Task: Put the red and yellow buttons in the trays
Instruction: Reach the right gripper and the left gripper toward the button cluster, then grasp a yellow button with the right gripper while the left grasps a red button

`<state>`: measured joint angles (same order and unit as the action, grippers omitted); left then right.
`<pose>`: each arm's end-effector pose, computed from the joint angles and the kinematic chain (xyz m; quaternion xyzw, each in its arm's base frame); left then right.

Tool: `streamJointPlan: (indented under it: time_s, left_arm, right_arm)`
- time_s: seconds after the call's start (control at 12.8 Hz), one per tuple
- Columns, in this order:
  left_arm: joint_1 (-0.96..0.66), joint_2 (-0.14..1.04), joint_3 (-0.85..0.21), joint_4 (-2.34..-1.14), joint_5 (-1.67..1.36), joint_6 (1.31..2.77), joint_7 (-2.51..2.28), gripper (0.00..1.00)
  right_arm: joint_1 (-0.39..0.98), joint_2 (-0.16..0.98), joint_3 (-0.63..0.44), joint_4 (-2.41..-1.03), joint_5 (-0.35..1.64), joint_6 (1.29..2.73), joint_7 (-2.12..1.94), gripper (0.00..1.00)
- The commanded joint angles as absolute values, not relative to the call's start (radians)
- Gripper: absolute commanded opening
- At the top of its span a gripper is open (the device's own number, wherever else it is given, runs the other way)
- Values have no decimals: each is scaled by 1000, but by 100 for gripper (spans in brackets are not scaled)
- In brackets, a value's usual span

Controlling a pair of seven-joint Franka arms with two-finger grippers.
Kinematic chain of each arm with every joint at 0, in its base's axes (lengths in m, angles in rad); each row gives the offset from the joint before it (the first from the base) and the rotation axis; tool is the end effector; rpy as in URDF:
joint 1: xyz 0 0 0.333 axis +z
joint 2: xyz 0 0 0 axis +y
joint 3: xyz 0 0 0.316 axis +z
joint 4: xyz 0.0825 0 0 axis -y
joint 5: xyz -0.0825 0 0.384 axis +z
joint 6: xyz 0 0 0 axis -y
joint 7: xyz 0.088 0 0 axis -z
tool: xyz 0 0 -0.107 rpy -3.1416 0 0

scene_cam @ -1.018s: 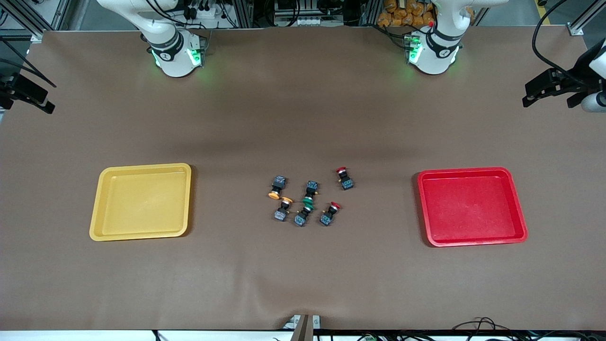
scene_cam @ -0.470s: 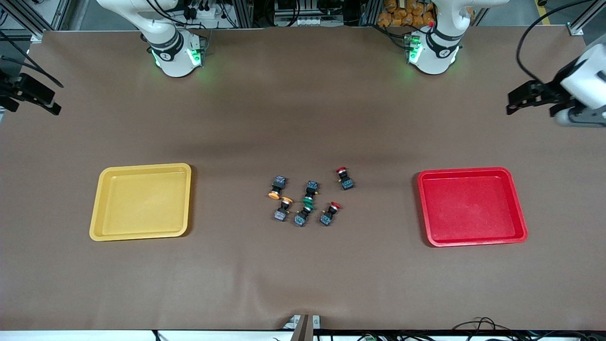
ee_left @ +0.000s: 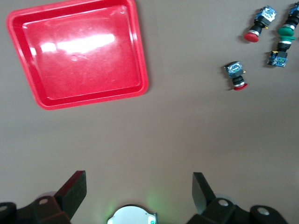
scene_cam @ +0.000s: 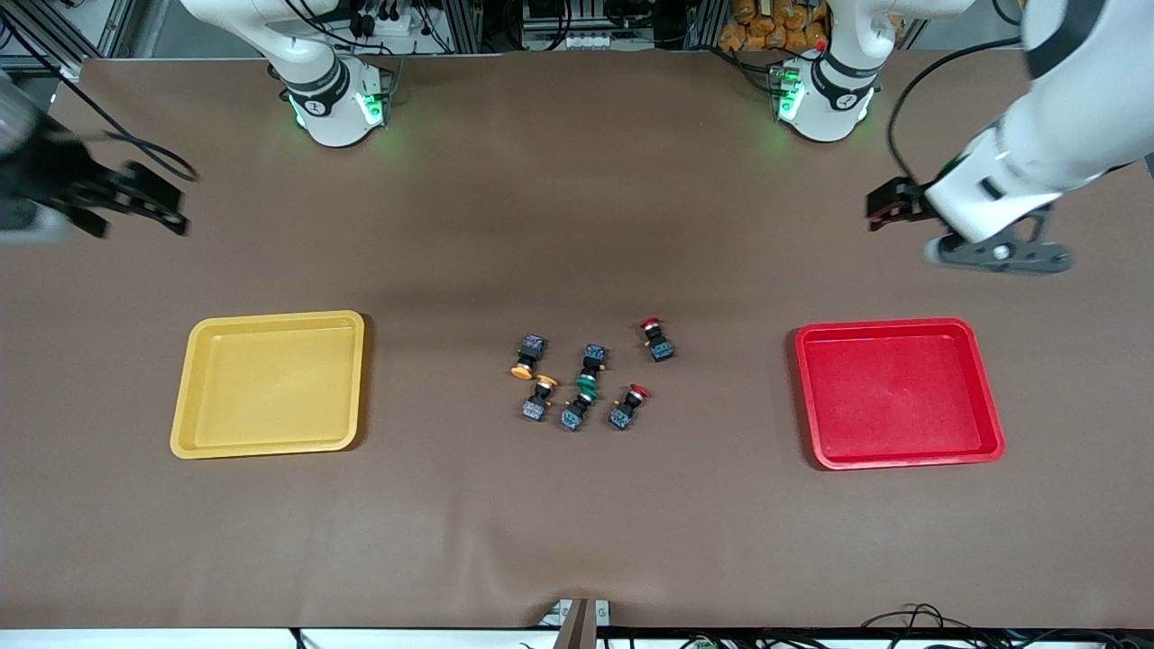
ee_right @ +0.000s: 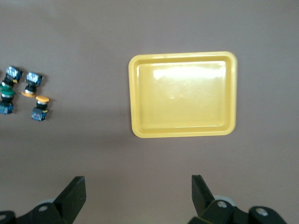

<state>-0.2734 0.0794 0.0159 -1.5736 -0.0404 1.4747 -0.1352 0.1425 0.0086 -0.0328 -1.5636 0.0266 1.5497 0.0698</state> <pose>0.5445 -0.1485 0.5713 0.9940 -0.0610 -0.0911 0.0018 0.5512 0.0637 0.6213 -0.9996 -0.0201 0.0124 0.0121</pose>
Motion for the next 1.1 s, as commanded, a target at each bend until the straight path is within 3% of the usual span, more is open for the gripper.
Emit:
streamJointPlan:
  time_s: [0.0, 0.55, 1.02]
  left_arm:
    - [-327, 142, 18, -1555, -58, 1509, -230, 100]
    - [-351, 307, 9, -1575, -140, 1644, -298, 100]
    - [-460, 343, 11, -1764, -130, 1946, -454, 100]
  right_arm:
    - [213, 136, -31, -1551, 32, 1641, 80, 100]
    - [428, 440, -5, -1566, 31, 1988, 404, 100]
    - [584, 639, -5, -1566, 18, 2245, 819, 100]
